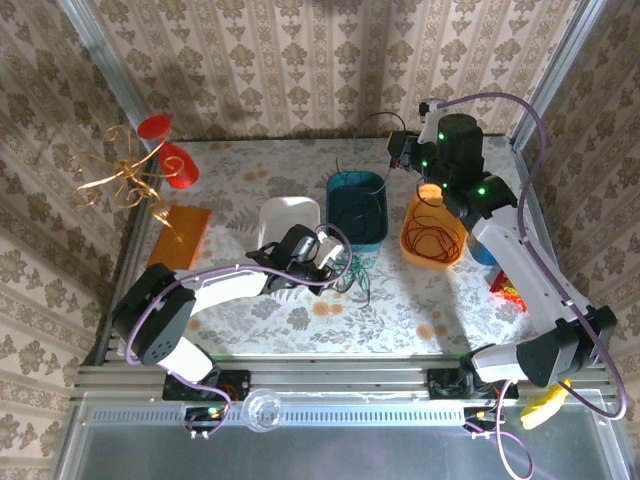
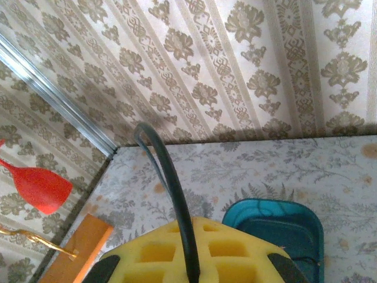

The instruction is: Untangle the cables

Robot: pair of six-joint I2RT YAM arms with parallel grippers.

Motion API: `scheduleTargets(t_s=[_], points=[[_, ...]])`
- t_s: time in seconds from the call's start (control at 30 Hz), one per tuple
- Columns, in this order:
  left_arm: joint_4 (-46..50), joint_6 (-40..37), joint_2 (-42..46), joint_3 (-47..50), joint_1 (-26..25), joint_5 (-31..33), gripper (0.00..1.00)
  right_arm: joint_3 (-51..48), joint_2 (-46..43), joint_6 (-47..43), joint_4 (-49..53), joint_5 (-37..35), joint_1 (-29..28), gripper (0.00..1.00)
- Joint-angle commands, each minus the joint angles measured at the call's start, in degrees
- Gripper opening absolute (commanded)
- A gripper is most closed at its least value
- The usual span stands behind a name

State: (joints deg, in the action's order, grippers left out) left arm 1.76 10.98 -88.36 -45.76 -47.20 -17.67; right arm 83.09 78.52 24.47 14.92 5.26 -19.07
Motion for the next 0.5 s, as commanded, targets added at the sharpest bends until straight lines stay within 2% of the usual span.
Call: scheduleTargets(t_s=[0.0, 0.23, 0.47], points=[[-0.6, 1.1, 1.4, 0.8, 0.0, 0.7, 0.02, -3.7, 0.1, 2.4, -1.9, 0.7, -0.9, 0.0], [-0.4, 0.8, 1.1, 0.5, 0.0, 0.0, 0.02, -13.6, 0.8, 3.6, -10.4, -3.7, -2.5, 0.0], [-0.5, 0.7, 1.2, 0.2, 0.1, 0.1, 0.02, -15.2, 11.9, 3.7, -10.5, -6.6, -2.6, 0.0]])
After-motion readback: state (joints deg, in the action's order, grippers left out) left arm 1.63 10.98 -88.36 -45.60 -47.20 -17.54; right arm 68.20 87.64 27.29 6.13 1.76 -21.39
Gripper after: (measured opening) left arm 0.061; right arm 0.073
